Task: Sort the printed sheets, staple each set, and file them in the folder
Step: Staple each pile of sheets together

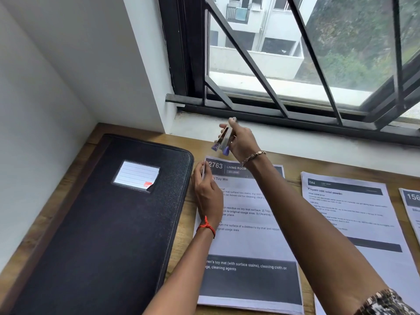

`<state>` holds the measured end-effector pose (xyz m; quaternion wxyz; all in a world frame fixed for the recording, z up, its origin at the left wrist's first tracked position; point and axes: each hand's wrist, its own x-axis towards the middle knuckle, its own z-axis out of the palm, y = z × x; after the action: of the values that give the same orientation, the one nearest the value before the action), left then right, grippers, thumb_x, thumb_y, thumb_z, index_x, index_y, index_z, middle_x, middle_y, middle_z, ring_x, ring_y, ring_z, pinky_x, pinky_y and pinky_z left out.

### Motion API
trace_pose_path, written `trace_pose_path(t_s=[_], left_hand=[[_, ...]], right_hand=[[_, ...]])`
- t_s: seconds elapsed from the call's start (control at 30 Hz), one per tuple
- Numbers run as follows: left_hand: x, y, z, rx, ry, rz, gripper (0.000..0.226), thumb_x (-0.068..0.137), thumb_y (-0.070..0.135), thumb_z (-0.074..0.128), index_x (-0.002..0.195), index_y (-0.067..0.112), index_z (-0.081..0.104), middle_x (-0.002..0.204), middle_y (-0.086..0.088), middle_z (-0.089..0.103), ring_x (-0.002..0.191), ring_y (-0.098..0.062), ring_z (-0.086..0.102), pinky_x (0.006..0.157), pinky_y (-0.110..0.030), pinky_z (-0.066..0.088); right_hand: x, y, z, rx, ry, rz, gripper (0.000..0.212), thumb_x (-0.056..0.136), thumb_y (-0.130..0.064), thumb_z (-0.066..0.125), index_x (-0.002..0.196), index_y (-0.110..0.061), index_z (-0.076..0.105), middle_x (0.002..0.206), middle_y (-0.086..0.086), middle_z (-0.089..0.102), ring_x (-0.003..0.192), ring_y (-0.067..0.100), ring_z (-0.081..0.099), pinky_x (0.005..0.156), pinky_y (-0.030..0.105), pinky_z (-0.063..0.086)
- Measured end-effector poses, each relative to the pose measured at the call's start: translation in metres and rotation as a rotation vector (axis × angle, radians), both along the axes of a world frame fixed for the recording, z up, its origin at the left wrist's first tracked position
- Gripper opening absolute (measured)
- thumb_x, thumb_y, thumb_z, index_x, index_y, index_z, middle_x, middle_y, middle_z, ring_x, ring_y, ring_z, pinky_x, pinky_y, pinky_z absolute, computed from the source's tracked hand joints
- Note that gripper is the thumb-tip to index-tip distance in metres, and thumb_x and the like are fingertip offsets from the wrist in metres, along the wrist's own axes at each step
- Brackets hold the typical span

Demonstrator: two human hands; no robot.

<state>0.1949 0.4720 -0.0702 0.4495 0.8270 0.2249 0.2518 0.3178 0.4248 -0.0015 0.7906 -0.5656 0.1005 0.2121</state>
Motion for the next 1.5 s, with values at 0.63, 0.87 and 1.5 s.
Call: trace_pose_path(t_s=[0.63, 0.87, 1.5], left_hand=[[-0.001, 0.002, 0.004, -0.002, 0.006, 0.055, 0.050, 0.082, -0.018, 0.053, 0.129, -0.002, 0.050, 0.133, -0.016, 0.050, 0.122, -0.020, 0.047, 0.097, 0.004, 0.018], [0.003, 0.003, 0.009, -0.103, 0.107, 0.062, 0.048, 0.084, -0.015, 0.051, 0.130, -0.002, 0.048, 0.134, -0.015, 0.048, 0.122, -0.024, 0.047, 0.089, 0.010, 0.015], [0.004, 0.002, 0.008, -0.151, 0.113, 0.065, 0.048, 0.085, -0.013, 0.051, 0.132, -0.003, 0.045, 0.138, -0.016, 0.045, 0.126, -0.025, 0.046, 0.098, -0.009, 0.027]], right_hand=[[-0.001, -0.012, -0.006, -0.844, -0.374, 0.393, 0.015, 0.080, -0.002, 0.065, 0.093, 0.004, 0.068, 0.073, 0.004, 0.063, 0.049, 0.007, 0.053, 0.046, 0.021, 0.046], [-0.011, -0.002, -0.010, -1.069, -0.394, 0.659, 0.025, 0.082, -0.008, 0.062, 0.094, 0.014, 0.064, 0.074, 0.015, 0.056, 0.051, 0.013, 0.043, 0.047, 0.024, 0.035], [-0.006, 0.000, -0.010, -0.472, -0.172, 0.223, 0.021, 0.090, -0.015, 0.057, 0.073, -0.002, 0.056, 0.064, 0.005, 0.052, 0.038, 0.006, 0.052, 0.044, 0.020, 0.045]])
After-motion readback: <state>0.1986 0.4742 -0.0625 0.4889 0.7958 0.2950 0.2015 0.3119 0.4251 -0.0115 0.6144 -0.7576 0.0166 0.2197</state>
